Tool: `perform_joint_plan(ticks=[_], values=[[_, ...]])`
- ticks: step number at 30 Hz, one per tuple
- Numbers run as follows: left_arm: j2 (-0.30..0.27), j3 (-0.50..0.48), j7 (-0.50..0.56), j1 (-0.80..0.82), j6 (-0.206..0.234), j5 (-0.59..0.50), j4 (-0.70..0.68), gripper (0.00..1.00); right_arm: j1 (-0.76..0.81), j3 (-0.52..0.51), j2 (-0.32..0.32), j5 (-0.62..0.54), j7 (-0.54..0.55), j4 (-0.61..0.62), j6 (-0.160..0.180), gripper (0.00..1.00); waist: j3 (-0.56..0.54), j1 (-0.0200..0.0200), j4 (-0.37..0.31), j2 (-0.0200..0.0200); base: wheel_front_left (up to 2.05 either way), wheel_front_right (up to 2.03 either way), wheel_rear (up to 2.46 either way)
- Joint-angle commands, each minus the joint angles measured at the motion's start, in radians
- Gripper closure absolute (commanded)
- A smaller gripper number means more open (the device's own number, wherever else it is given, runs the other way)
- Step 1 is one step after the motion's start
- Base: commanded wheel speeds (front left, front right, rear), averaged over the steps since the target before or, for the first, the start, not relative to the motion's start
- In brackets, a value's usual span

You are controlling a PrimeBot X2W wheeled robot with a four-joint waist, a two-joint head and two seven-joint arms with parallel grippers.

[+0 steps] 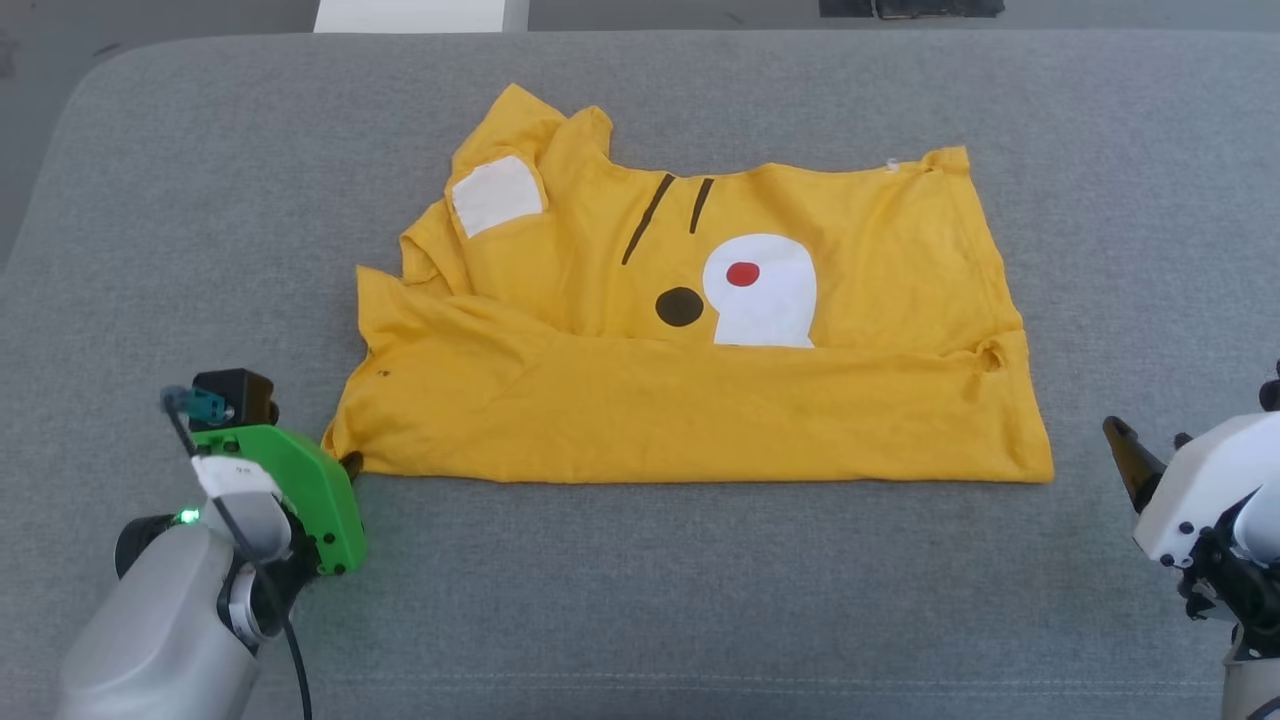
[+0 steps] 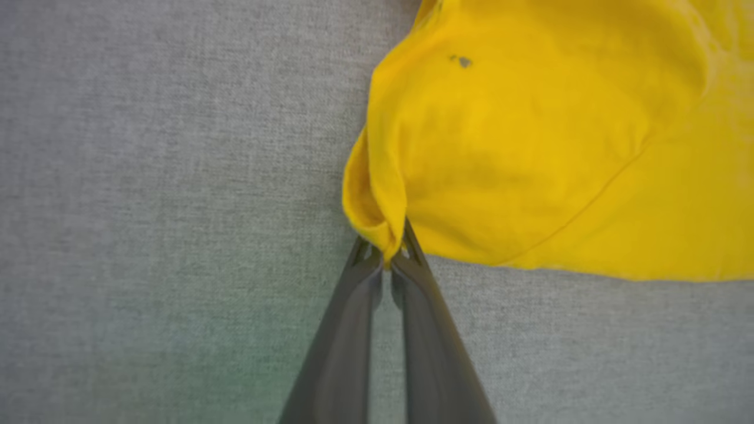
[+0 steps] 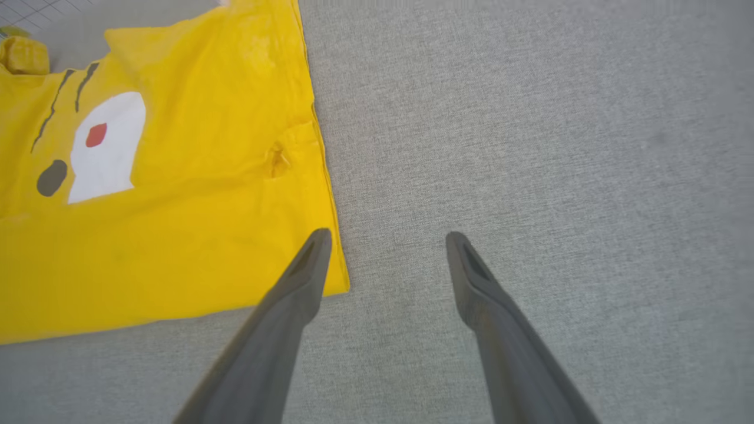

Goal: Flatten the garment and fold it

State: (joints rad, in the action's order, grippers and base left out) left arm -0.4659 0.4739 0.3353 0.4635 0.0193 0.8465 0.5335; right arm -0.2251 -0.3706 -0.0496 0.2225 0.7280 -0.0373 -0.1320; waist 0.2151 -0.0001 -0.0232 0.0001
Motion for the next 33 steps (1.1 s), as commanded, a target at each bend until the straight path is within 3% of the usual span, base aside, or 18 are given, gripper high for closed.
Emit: perform_joint_plan(ticks=[1,9,21,22,23,24,33], values=[[0.004,-0.011,-0.022,-0.033,0.009,0.009,-0.017,1.00,0.010,0.008,-0.001,-0.024,0.015,0.017,0.001,0.00,-0.003,0.0001,0.007,-0.0001,0.00,0.00,0.00],[-0.025,-0.047,-0.046,-0.093,0.037,0.034,-0.136,1.00,-0.025,0.085,-0.001,-0.132,0.091,-0.008,0.001,0.00,0.042,0.0001,0.023,-0.0001,0.00,0.00,0.00],[-0.035,-0.062,-0.036,-0.118,0.049,0.062,-0.210,1.00,-0.094,0.173,-0.001,-0.234,0.112,-0.202,0.001,0.00,0.104,0.0001,0.054,-0.0001,0.00,0.00,0.00],[-0.034,-0.062,-0.037,-0.119,0.049,0.063,-0.210,1.00,-0.097,0.173,-0.001,-0.224,0.117,-0.215,0.001,0.47,0.103,0.0001,0.056,-0.0001,0.00,0.00,0.00],[-0.032,-0.064,-0.041,-0.120,0.048,0.066,-0.210,1.00,-0.099,0.176,-0.001,-0.218,0.116,-0.219,0.001,0.70,0.101,0.0001,0.056,-0.0001,0.00,0.00,0.00],[-0.029,-0.067,-0.046,-0.123,0.048,0.070,-0.208,1.00,-0.102,0.178,-0.001,-0.206,0.113,-0.223,0.001,1.00,0.093,0.0001,0.056,-0.0001,0.00,0.00,0.00],[-0.017,-0.144,-0.077,-0.161,0.064,0.153,-0.269,1.00,-0.109,0.084,-0.001,-0.143,0.069,-0.133,0.001,1.00,-0.009,0.0001,0.053,-0.0001,0.00,0.00,0.00]])
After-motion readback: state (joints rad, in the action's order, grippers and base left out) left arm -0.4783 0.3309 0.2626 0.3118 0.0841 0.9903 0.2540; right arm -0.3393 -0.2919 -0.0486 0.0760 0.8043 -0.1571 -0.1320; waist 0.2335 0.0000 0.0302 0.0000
